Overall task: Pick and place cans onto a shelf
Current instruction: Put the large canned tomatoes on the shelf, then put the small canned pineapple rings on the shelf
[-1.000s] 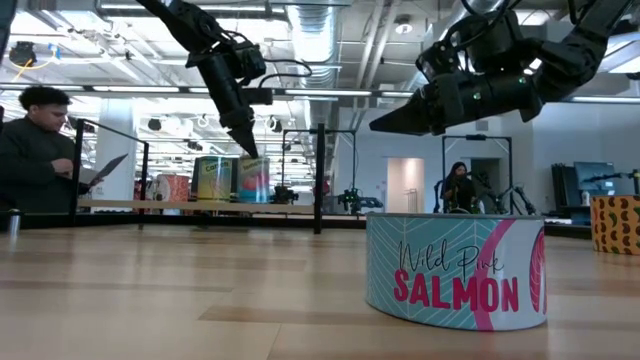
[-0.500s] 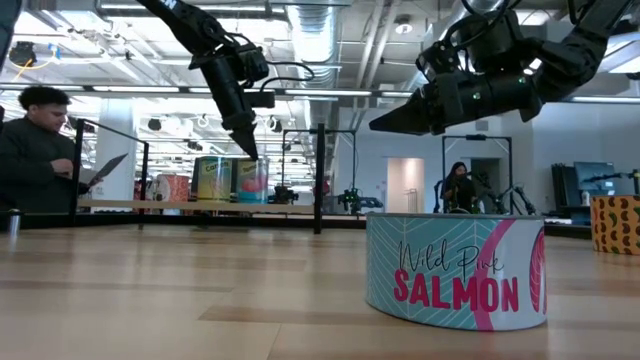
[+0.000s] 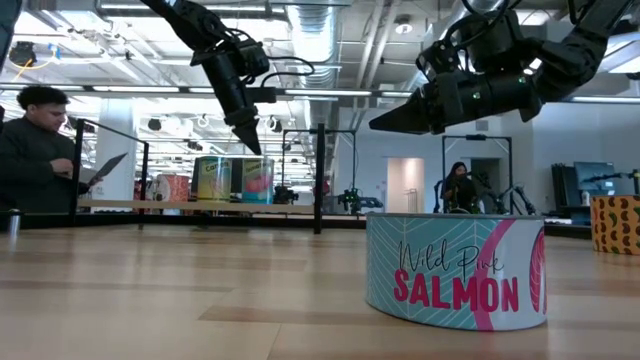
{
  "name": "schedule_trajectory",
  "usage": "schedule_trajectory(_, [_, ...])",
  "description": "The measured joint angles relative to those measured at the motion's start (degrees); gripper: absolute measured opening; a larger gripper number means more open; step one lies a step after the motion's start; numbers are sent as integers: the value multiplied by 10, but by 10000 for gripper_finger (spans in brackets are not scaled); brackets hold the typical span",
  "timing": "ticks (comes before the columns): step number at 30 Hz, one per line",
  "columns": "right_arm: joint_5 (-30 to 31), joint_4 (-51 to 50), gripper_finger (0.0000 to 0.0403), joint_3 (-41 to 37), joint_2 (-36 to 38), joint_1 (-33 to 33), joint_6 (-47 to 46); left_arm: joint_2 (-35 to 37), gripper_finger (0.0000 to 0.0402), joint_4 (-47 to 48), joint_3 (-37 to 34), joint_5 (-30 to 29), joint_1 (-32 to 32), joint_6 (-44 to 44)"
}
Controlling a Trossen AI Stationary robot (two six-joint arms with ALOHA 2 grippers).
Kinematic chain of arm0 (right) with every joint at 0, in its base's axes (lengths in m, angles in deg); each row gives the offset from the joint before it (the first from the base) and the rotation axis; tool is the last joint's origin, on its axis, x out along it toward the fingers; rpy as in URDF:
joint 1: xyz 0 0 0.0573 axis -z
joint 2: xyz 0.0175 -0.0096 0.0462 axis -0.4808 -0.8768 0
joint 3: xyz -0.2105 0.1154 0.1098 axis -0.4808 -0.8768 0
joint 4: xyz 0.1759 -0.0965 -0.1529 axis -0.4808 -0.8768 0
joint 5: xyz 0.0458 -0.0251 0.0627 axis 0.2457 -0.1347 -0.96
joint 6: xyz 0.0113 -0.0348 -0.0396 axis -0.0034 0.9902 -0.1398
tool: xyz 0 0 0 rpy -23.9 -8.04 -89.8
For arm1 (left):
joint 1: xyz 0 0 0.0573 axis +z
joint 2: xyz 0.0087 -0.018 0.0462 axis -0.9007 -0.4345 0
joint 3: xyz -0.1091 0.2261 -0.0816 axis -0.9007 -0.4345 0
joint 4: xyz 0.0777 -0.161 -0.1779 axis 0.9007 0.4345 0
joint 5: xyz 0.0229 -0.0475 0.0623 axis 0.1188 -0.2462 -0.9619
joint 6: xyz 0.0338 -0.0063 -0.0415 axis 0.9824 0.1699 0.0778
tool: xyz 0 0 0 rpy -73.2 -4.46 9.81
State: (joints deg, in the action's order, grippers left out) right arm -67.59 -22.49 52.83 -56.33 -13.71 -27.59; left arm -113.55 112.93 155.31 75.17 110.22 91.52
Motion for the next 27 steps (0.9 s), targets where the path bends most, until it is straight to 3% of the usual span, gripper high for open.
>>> schedule_trajectory(6, [0,3,12,0,0,0,0,1,55,3,0,5,-6,5])
schedule_trajectory(10, [0,3,12,0,0,0,0,21,28,-10,0,61,-6,-6])
schedule_trajectory(12, [0,4,12,0,0,-1,0,31,9,-30,-12,72,-7,-17])
schedule_trajectory(17, [1,-21,12,0,27,-2,0,70,2,-83,-65,101,-20,-43])
schedule_trajectory(21, [40,-123,12,0,88,-1,0,123,1,-186,-139,118,-47,-78])
schedule_trajectory(27, [170,-348,16,1,180,19,-51,208,0,-377,-275,150,-108,-143])
